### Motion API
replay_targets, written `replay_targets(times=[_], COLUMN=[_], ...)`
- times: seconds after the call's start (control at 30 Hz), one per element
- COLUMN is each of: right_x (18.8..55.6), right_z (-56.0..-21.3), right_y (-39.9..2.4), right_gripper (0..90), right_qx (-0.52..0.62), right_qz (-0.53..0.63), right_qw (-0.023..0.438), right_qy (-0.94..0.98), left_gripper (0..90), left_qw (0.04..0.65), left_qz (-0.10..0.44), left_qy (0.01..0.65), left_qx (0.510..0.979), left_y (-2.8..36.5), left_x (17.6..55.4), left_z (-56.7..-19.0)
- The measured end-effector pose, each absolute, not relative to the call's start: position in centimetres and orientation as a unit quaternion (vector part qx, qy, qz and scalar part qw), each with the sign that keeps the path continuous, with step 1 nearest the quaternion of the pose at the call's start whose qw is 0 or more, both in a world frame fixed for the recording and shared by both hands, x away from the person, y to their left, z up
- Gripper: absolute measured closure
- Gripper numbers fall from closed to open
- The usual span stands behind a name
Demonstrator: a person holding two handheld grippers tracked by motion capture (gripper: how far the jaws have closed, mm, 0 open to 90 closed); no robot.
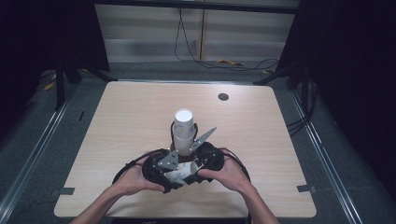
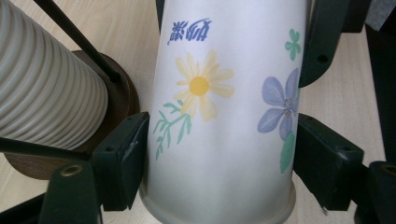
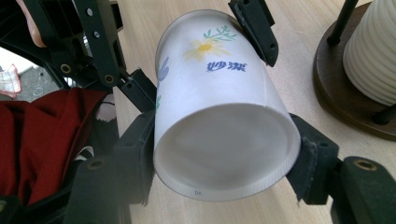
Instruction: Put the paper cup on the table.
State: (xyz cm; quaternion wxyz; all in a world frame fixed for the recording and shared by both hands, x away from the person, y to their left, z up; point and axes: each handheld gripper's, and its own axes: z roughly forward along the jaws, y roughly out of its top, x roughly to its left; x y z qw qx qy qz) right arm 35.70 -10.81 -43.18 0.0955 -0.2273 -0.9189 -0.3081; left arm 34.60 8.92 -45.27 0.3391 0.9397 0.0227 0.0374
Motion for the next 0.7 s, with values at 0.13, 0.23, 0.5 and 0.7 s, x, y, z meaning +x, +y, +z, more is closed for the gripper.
replay_targets(times=[0.13,0.23,0.5,0.7], right_x=[35.7,35.7,35.7,35.7], right_z=[-43.1,-43.0,-43.0,-42.6], right_y=[-10.8,-10.9,-11.2,-11.8], right_gripper=[35.0,35.1,35.3,35.2], right_qx=[-0.226,-0.23,-0.23,-0.233], right_qz=[-0.312,-0.314,-0.318,-0.327], right_qw=[0.091,0.092,0.087,0.089], right_qy=[-0.918,-0.916,-0.916,-0.912], left_gripper=[21.0,19.4,17.3,17.2], left_qw=[0.35,0.36,0.386,0.406], left_qz=[0.033,0.03,0.029,0.02], left_qy=[0.03,0.032,0.044,0.06], left_qx=[0.936,0.932,0.921,0.911], left_y=[9.1,9.2,9.7,10.2], left_x=[34.7,34.7,34.8,35.0], left_z=[-45.2,-45.1,-44.7,-44.4])
